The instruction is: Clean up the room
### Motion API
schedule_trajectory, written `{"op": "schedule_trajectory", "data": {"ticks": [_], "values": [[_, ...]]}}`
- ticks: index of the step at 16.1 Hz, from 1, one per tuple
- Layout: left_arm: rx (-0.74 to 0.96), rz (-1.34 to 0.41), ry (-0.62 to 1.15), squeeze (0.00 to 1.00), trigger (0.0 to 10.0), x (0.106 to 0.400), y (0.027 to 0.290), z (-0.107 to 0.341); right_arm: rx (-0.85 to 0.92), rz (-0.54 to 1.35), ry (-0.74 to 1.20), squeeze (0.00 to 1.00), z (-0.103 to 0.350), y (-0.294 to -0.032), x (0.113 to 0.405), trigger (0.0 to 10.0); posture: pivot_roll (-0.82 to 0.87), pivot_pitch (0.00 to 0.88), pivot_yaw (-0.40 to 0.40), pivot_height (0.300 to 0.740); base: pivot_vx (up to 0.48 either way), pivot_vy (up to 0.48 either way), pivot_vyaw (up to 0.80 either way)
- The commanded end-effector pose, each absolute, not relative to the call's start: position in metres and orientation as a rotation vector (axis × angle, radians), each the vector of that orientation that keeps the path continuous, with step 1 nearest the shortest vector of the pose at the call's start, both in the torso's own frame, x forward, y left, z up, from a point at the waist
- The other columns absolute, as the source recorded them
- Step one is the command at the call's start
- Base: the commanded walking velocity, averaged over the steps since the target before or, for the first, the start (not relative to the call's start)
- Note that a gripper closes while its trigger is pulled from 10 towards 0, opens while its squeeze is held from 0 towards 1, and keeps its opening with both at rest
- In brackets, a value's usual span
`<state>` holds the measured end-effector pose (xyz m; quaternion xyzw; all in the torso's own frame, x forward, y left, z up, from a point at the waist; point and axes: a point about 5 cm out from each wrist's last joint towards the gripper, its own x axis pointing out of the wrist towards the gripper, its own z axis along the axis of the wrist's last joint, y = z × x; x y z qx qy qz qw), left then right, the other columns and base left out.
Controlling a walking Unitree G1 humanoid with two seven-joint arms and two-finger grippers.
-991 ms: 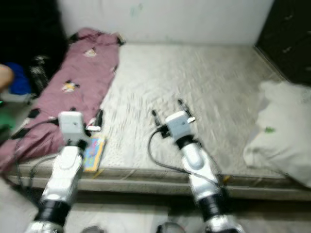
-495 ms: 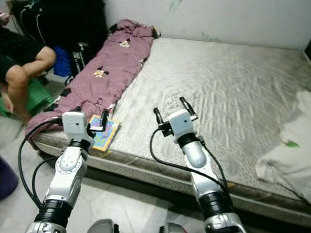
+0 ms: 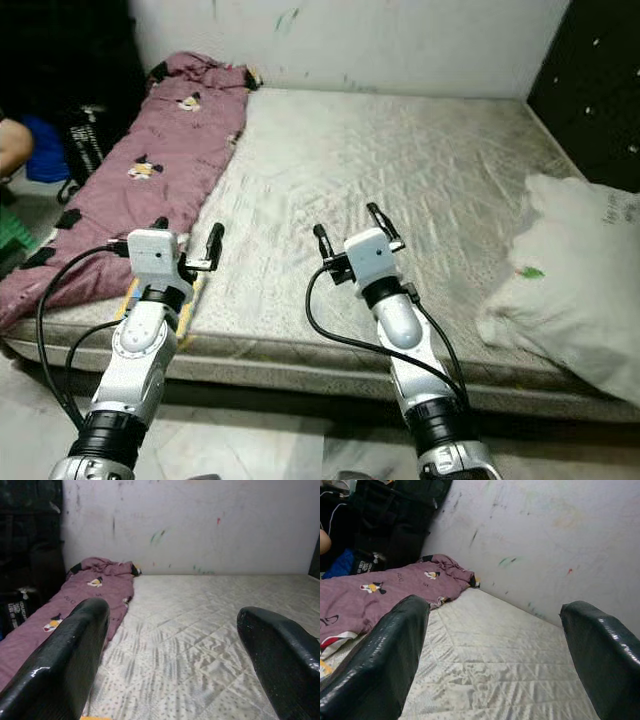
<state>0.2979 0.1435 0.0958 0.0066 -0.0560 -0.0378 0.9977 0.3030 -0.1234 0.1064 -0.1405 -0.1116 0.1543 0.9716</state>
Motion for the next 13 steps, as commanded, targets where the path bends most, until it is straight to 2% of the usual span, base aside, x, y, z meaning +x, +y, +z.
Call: {"op": "schedule_trajectory", "data": {"ticks": [1, 4, 7, 8, 13], "values": [[0.011, -0.068, -0.122, 0.00, 10.0, 0.2992, 0.1465, 0.0982, -0.283, 0.321, -0.241, 0.00, 0.1107, -0.1206, 0.3055, 10.0, -0.04, 0.000, 0.011, 0.740, 0.341, 0.000, 0.00], [0.014, -0.078, -0.130, 0.00, 10.0, 0.2986, 0.1453, 0.0985, -0.279, 0.319, -0.238, 0.00, 0.1105, -0.1212, 0.3055, 10.0, -0.04, 0.000, 0.011, 0.740, 0.391, 0.000, 0.00], [0.009, -0.076, -0.124, 0.00, 10.0, 0.2984, 0.1455, 0.0976, -0.282, 0.318, -0.238, 0.00, 0.1099, -0.1215, 0.3057, 10.0, -0.04, 0.000, 0.011, 0.740, 0.446, 0.000, -0.60], [0.008, -0.074, -0.122, 0.00, 10.0, 0.2984, 0.1457, 0.0973, -0.283, 0.319, -0.239, 0.00, 0.1099, -0.1215, 0.3056, 10.0, -0.04, 0.000, 0.011, 0.740, 0.375, 0.000, 0.00], [-0.003, -0.046, -0.095, 0.00, 10.0, 0.2984, 0.1469, 0.0945, -0.291, 0.320, -0.235, 0.00, 0.1082, -0.1222, 0.3045, 10.0, -0.04, 0.000, 0.011, 0.740, 0.049, 0.000, 0.00]]}}
